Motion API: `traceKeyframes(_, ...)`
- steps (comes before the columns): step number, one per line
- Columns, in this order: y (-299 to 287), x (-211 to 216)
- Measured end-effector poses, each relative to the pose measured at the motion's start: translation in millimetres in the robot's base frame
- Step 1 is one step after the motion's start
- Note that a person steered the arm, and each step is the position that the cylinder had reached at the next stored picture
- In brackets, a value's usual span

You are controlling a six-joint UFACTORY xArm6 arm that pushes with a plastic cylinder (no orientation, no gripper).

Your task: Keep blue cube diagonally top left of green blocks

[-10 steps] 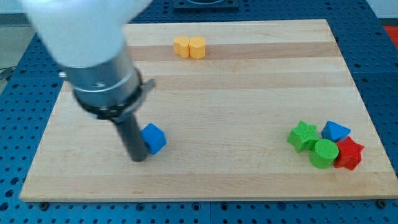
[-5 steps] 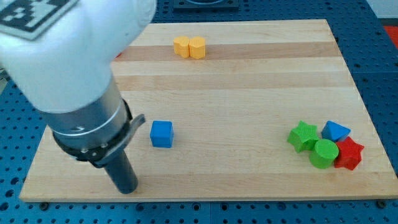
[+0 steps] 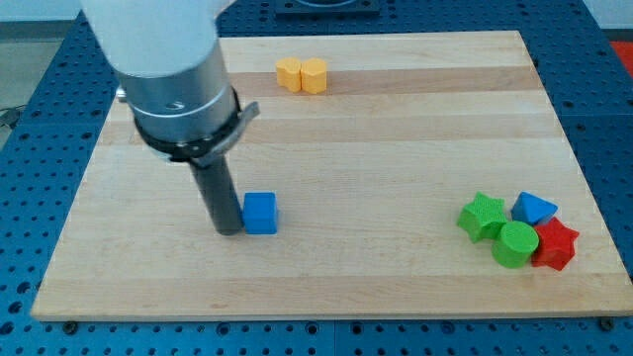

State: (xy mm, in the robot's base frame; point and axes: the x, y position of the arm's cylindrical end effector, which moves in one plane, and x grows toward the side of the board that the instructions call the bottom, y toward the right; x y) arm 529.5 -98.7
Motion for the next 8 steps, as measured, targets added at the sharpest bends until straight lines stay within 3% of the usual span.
traceKeyframes(2,120.3,-8.4)
traceKeyframes(3,126.8,-8.1)
traceKeyframes(5,38.5,5.3)
traceKeyframes(6,60.1,-55.3)
traceKeyframes(8,78.8,-57.2)
